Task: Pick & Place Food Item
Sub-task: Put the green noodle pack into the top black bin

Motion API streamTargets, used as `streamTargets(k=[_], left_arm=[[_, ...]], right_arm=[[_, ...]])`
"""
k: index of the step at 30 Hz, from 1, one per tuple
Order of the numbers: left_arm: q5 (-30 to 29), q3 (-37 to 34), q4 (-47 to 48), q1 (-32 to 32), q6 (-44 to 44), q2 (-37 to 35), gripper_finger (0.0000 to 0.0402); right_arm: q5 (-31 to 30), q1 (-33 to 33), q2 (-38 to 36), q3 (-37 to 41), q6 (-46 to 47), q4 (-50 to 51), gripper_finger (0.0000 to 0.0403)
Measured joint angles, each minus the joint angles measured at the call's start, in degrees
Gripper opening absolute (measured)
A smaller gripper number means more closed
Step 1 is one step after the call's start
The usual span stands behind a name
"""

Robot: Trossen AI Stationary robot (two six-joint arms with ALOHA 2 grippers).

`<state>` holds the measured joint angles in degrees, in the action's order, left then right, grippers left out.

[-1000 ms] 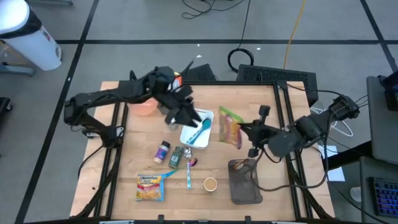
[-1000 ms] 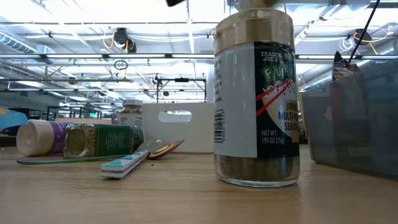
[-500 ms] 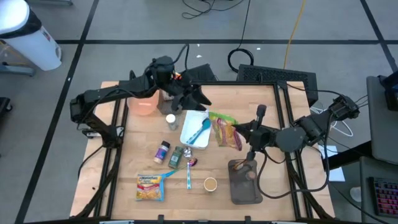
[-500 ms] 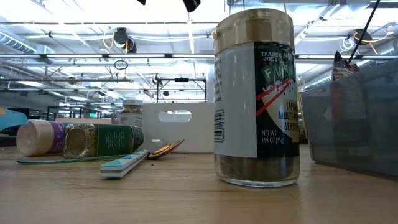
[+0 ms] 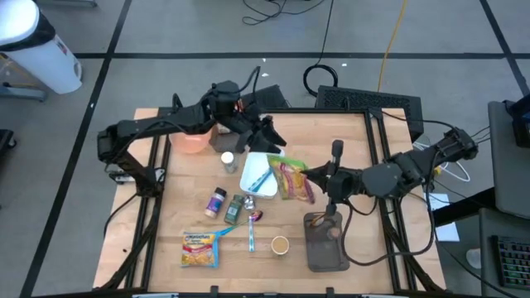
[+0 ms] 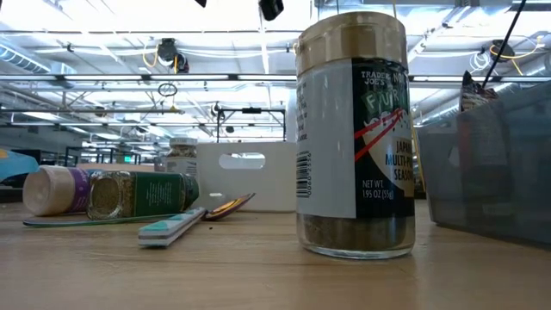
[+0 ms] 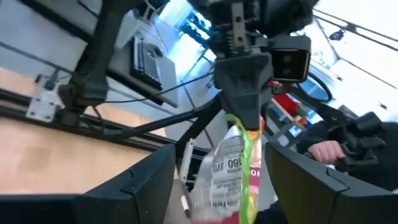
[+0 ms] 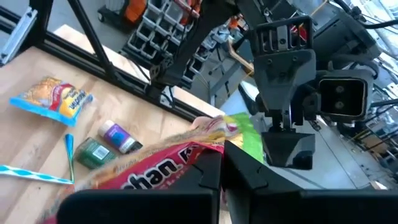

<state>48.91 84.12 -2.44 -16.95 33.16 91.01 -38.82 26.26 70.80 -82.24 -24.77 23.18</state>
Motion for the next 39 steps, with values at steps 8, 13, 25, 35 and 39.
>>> streamTargets(k=[8,13,25,35,39], left_arm=[[2.04,3.08,5.01,2.42,-0.31,2.07,0.0255],[2.02,4.61,10.41,2.56,-2.64,2.53,0.0249],[2.74,4.65,10.36,3.77,-4.62,2.51,0.0092],[5.8,4.67,9.99,4.79,-6.58,2.5,0.0009],[6.53,4.66,9.97,5.23,-7.68,2.49,0.0004]], right_arm=[[1.66,-1.15,0.14,0.0,-1.29,-1.7,0.0],[3.16,-1.18,0.18,0.0,-0.7,-2.17,0.0],[4.69,-1.15,1.42,0.0,0.24,-2.61,0.0],[6.02,-1.14,2.54,0.0,0.97,-3.25,0.0],[6.05,-1.15,2.59,0.0,1.55,-3.26,0.0]])
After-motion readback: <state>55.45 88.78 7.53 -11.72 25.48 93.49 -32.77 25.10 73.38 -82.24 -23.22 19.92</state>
